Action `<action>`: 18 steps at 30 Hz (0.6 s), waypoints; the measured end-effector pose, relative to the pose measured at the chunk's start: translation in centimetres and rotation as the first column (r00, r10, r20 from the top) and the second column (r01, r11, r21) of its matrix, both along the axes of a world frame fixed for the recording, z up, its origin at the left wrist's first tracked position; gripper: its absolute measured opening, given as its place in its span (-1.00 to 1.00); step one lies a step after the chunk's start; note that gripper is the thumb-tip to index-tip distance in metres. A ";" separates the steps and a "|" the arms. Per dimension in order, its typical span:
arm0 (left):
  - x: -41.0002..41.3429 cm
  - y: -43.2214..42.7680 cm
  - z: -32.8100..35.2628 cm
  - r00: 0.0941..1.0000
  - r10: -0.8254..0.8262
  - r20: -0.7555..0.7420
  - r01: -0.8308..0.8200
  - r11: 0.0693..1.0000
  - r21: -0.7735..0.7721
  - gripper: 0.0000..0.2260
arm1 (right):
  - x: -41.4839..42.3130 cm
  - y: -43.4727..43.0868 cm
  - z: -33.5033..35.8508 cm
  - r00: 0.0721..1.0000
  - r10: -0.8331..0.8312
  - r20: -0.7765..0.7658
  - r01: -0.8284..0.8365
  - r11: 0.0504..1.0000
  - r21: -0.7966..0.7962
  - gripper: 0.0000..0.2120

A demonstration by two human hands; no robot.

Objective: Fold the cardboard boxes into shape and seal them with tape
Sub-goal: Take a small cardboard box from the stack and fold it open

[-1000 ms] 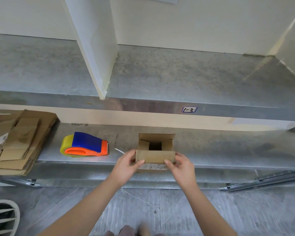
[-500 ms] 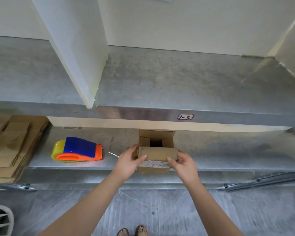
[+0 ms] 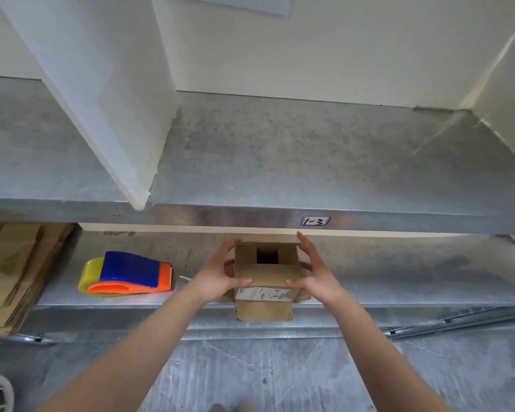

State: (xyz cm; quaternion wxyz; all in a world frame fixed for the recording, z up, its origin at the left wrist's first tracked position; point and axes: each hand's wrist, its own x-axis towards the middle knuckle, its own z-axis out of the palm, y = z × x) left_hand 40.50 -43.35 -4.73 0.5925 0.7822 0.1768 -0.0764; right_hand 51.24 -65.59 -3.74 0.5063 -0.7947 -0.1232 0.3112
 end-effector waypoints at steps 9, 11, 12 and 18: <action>-1.5 -0.4 -0.8 0.984 -0.084 0.156 0.007 0.898 0.439 -0.41 | -2.0 -1.0 -2.0 0.950 0.048 0.307 -0.002 0.989 -0.149 -0.42; -1.5 -0.2 -1.1 0.968 -0.190 0.162 0.074 0.838 0.540 -0.26 | -2.3 -0.7 -2.4 0.913 0.087 0.399 -0.006 0.980 -0.199 -0.45; -1.5 -0.2 -1.3 0.963 -0.219 0.157 0.094 0.819 0.567 -0.22 | -2.4 -0.7 -2.5 0.891 0.112 0.440 -0.015 0.976 -0.218 -0.47; -1.6 -0.8 -1.6 0.961 -0.257 0.104 0.138 0.769 0.624 -0.25 | -3.1 -0.8 -3.5 0.825 0.273 0.495 -0.085 0.925 -0.370 -0.29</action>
